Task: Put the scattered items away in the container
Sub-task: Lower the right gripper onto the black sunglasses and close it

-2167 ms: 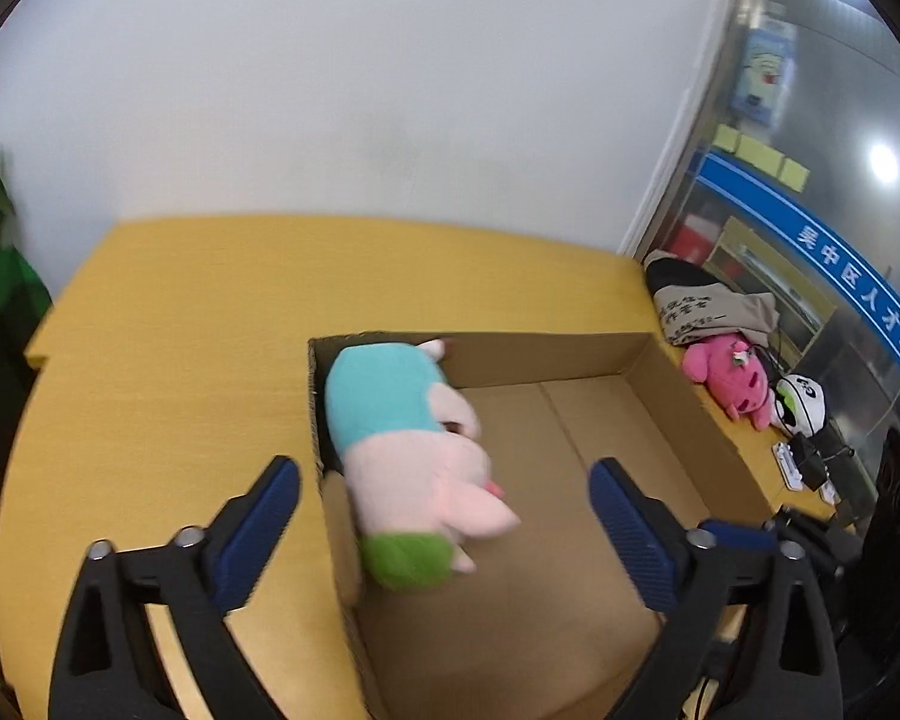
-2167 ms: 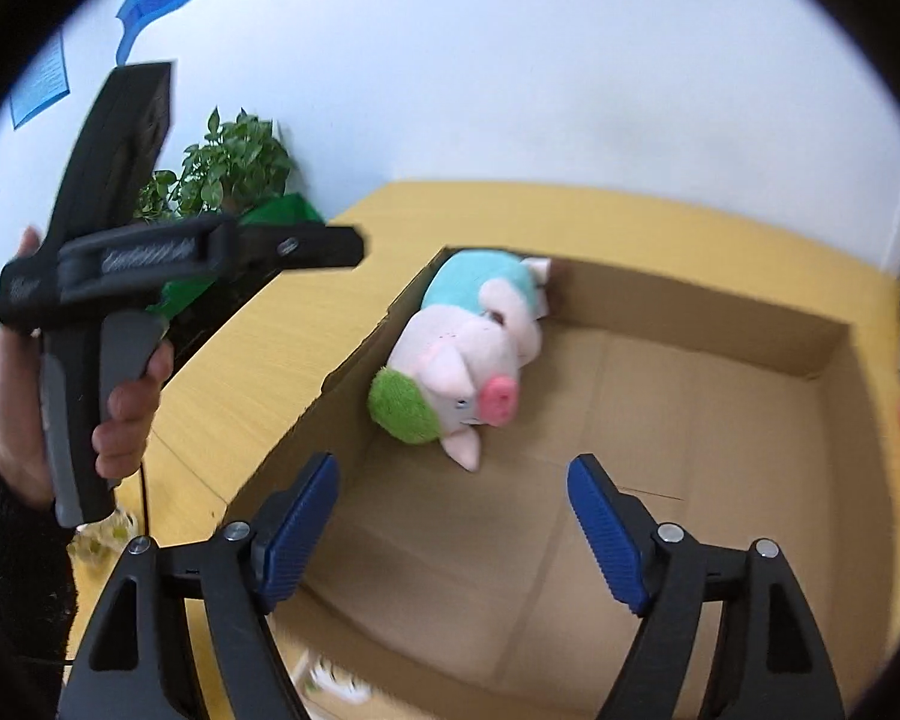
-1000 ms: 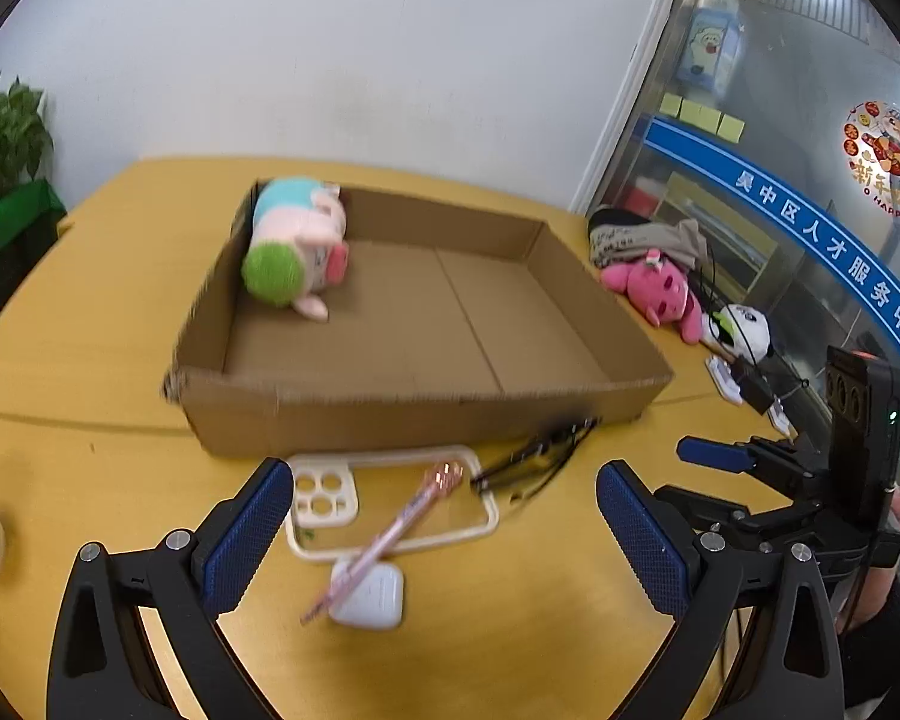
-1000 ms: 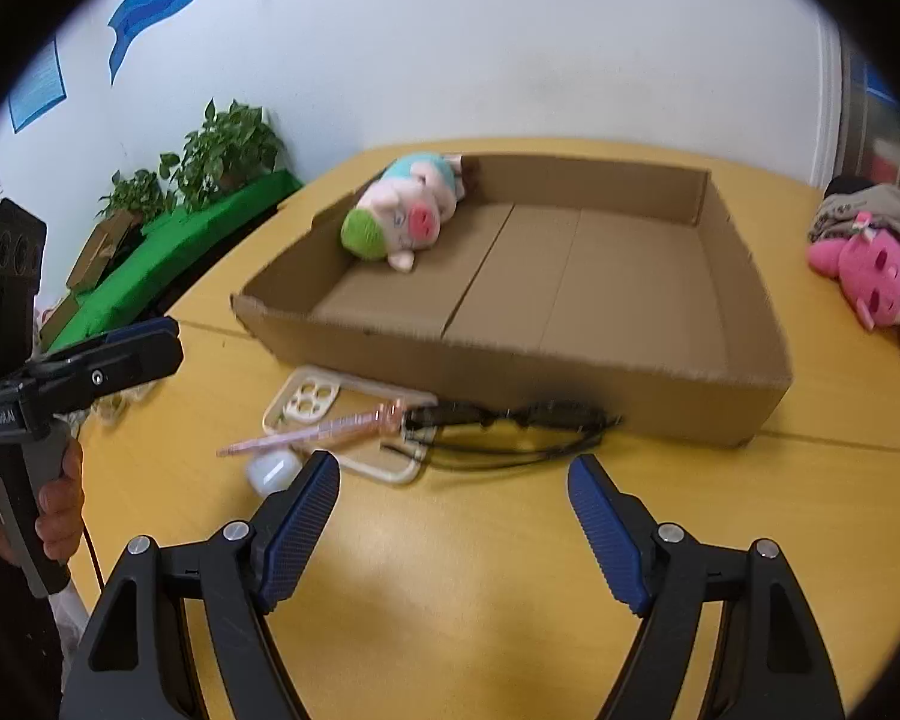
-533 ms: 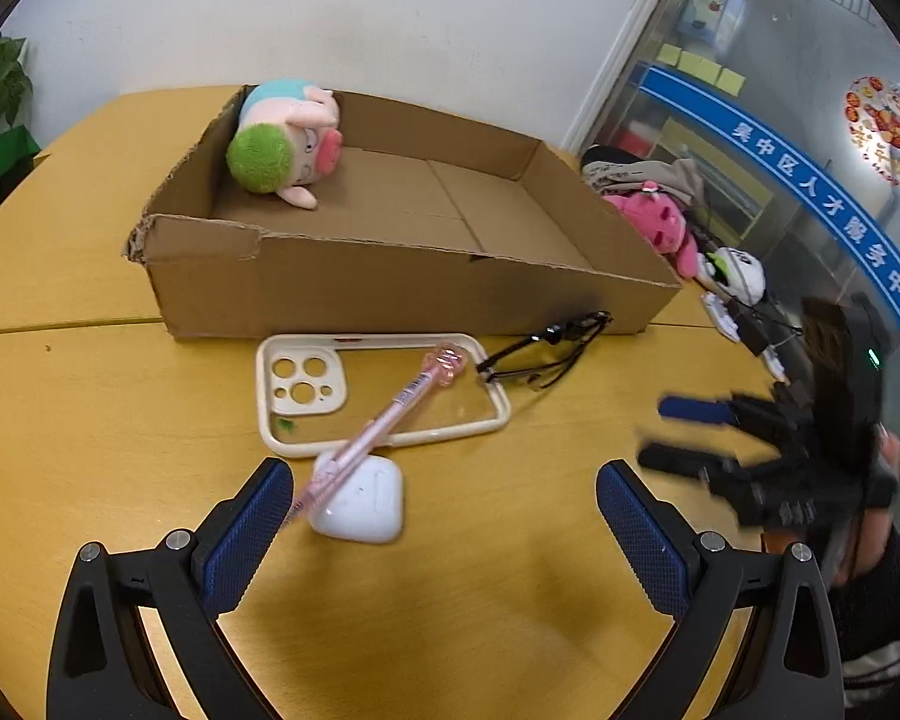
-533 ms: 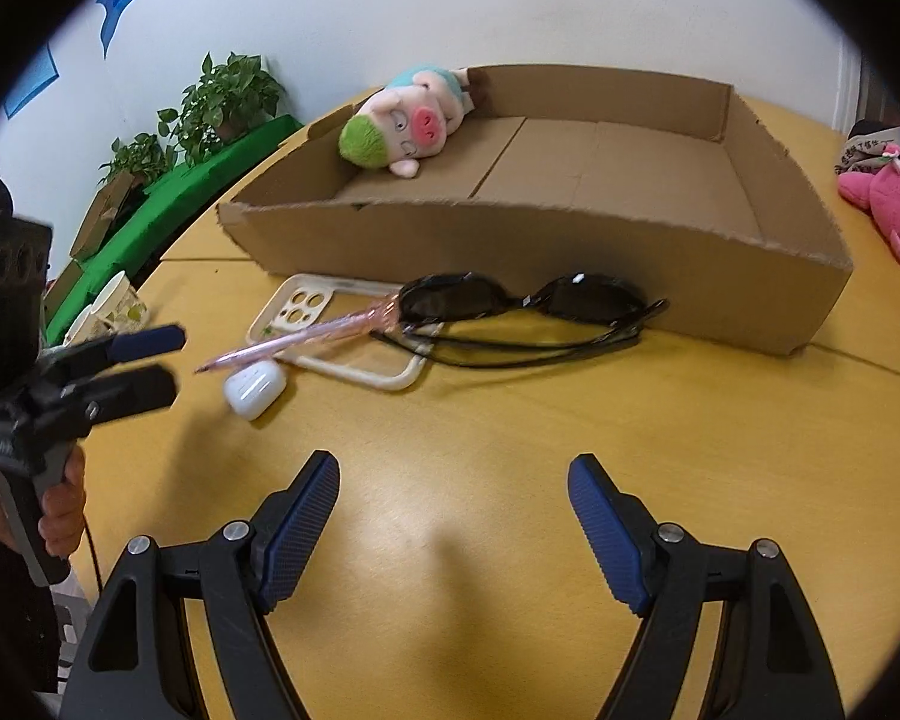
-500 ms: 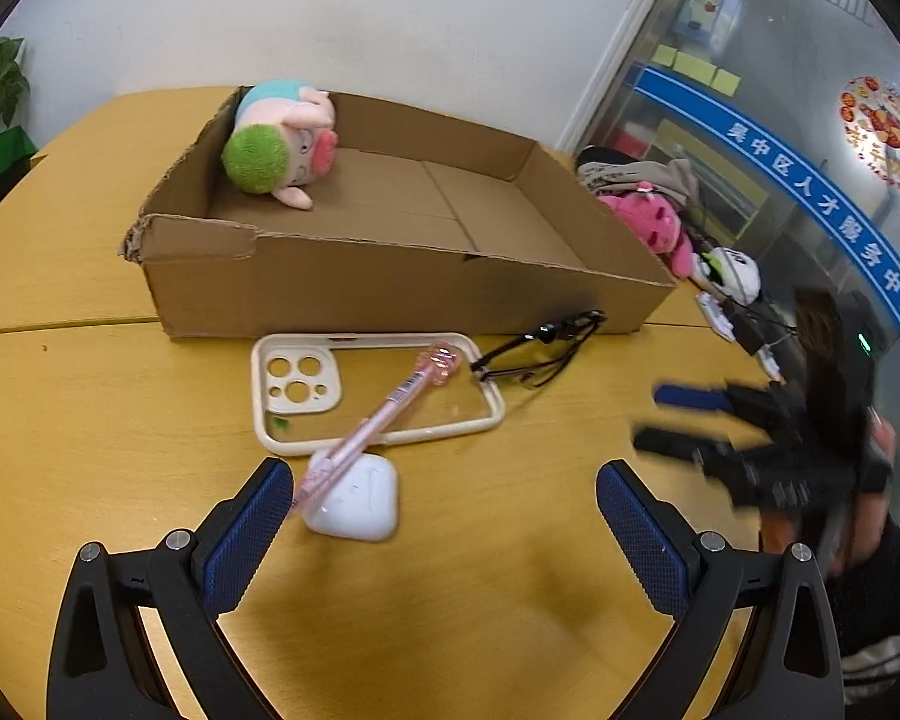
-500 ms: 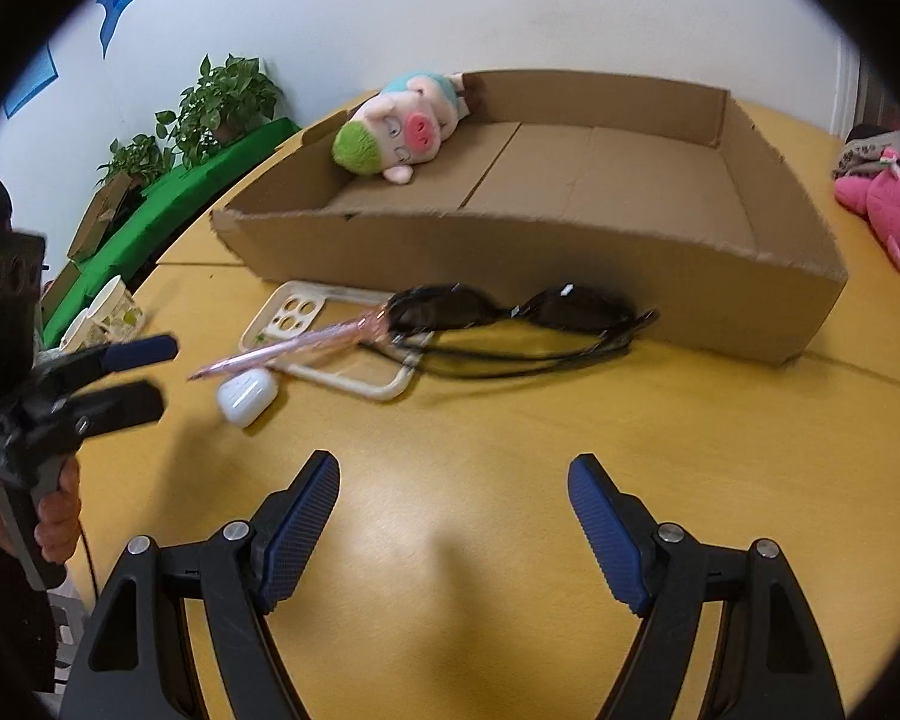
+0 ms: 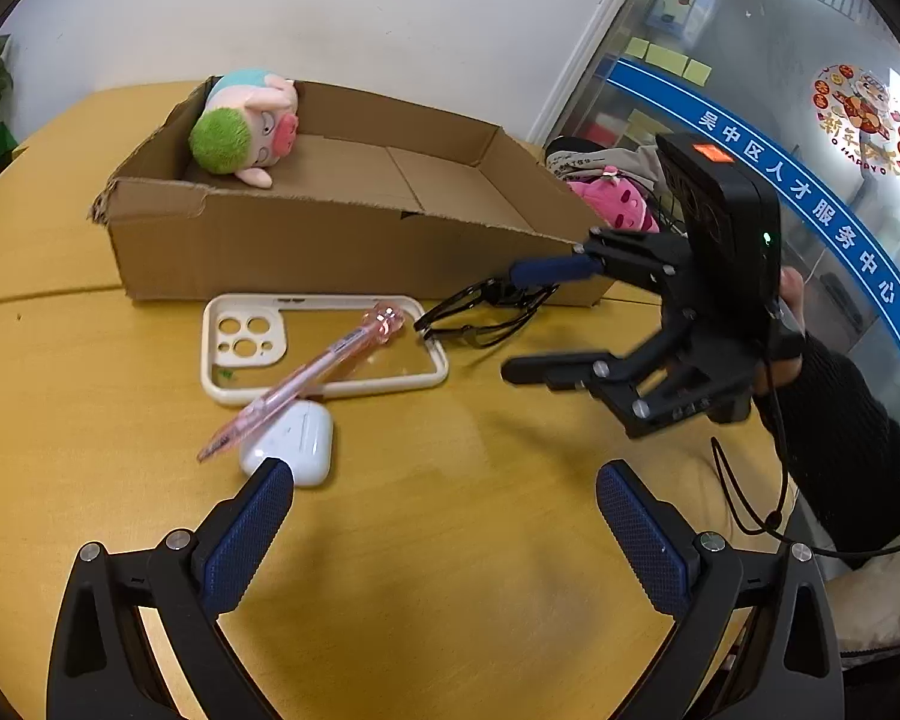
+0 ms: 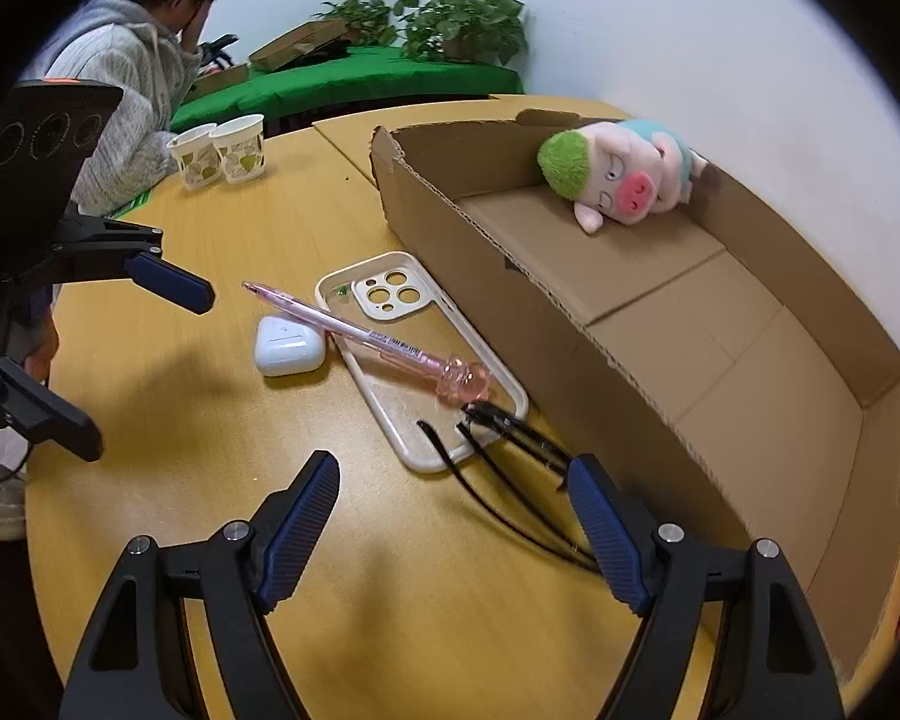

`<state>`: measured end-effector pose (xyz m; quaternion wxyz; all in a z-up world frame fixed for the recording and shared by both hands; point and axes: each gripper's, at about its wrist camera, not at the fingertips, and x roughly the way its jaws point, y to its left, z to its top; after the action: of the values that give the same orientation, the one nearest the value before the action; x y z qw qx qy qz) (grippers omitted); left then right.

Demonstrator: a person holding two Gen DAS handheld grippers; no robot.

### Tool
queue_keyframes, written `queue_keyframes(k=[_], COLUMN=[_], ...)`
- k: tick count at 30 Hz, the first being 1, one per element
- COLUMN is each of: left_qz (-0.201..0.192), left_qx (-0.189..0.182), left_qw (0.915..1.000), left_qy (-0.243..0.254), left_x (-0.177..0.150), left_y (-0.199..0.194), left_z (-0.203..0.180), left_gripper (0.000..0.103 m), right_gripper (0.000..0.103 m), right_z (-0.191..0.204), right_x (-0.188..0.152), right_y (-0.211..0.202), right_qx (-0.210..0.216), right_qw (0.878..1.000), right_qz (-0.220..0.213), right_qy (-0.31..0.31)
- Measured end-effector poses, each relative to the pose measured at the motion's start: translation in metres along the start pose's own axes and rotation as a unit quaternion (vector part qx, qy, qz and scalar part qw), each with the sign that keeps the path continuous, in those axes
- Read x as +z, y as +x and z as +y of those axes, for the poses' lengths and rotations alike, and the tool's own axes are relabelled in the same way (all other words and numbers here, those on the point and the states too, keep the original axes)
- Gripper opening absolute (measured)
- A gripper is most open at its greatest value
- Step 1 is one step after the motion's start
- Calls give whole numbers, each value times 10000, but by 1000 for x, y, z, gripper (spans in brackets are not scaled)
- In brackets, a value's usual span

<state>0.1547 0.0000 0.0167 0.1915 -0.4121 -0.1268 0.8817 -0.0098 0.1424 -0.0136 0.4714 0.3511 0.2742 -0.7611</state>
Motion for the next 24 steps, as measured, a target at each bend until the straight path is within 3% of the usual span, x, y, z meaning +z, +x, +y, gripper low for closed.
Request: queue_keyframes(k=[3, 7, 11, 15, 19, 24], left_qz=[3, -4, -15, -9, 39, 105], left_qx=[12, 6, -2, -135, -265, -345], left_qw=[9999, 9999, 9999, 9995, 9994, 9992], left_qy=[-100, -169, -172, -275, -223, -143], left_x=[-3, -5, -6, -3, 1, 2], left_y=[-1, -2, -3, 1, 7, 12], left_z=[5, 9, 11, 14, 8, -3], left_gripper=[103, 103, 103, 103, 103, 103], right_gripper=[79, 79, 78, 78, 78, 78], right_z=[-2, 1, 15, 22, -1, -16], right_x=[2, 2, -12, -17, -29, -52], right_y=[7, 27, 29, 4, -5, 8], right_qx=[-17, -59, 321, 536, 179, 238], right_qw=[9999, 9982, 9950, 9953, 9949, 9880], right_qz=[23, 483, 853, 674, 862, 1481], right_qy=[-155, -353, -408, -432, -487, -361])
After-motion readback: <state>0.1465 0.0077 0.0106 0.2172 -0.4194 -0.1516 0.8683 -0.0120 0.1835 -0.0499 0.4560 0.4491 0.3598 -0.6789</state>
